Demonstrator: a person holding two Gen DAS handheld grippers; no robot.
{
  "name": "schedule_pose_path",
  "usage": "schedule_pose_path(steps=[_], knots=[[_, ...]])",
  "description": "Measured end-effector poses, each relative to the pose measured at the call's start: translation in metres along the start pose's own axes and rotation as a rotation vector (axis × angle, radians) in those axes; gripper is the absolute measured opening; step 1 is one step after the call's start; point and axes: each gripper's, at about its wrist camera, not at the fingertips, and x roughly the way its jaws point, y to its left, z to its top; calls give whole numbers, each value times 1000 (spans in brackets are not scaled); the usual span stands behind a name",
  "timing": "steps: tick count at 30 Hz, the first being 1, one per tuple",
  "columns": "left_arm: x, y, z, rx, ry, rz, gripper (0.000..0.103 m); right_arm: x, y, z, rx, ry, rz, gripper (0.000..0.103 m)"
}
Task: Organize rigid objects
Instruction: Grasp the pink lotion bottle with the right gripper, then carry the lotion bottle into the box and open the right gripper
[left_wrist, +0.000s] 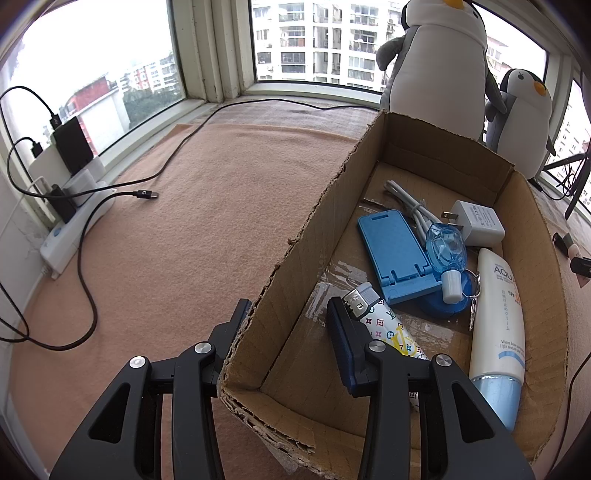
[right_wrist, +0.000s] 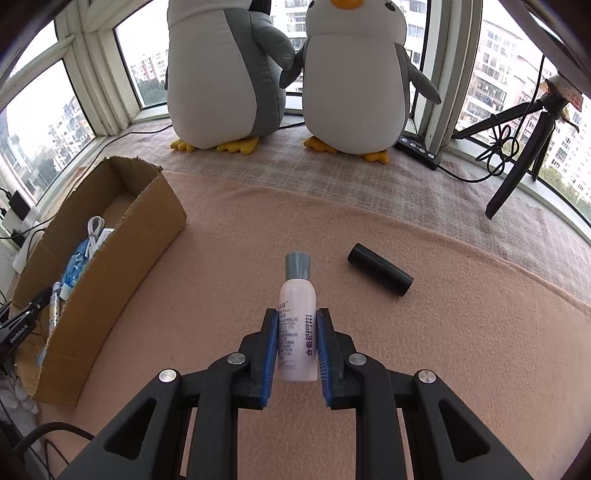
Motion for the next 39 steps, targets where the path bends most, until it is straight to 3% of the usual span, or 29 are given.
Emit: schedule_pose_path(steps=[7,18,32,39], knots=[[0,0,0,0,0,0,39,-27,33,25,-43,-67,72,18],[0,0,0,0,0,0,39,-28,89,52,-93,-114,160,18],[0,0,0,0,0,0,39,-8,128,69,-152,-104,174,18],[0,0,0,0,0,0,39,4,130,70,-151,-85,161,18]])
